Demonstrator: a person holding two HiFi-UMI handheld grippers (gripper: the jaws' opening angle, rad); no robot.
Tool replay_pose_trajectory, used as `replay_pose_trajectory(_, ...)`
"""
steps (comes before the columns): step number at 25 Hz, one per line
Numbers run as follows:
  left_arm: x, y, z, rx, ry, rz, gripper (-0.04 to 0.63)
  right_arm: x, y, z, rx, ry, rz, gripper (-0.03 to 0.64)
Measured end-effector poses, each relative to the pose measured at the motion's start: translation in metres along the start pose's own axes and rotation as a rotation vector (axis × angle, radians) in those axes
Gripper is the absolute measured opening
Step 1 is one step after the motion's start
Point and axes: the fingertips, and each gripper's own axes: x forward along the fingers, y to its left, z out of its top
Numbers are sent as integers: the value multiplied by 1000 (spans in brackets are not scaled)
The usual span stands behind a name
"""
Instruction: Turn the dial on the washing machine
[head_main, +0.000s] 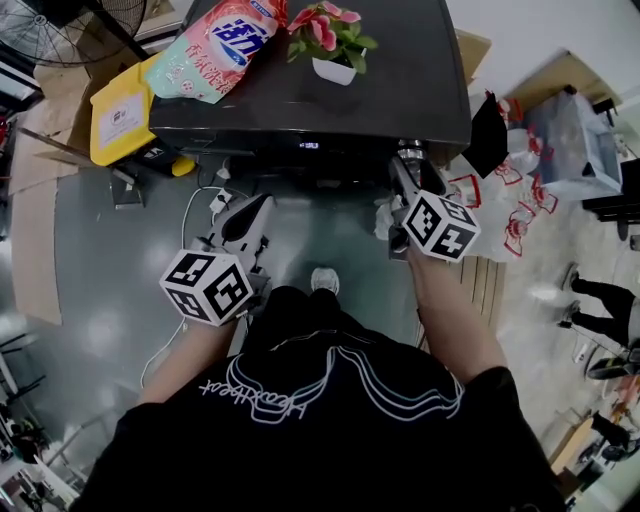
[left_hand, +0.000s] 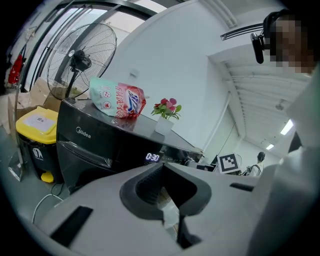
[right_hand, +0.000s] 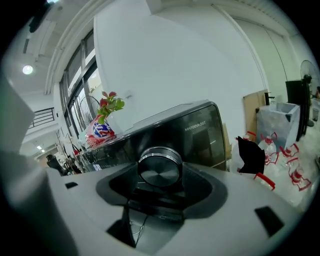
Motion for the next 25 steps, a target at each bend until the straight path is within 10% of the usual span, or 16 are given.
replay_pose_trajectory(25,-25,-6,23,59,68,-76,5,1,-3,-1,319,-3,80,279)
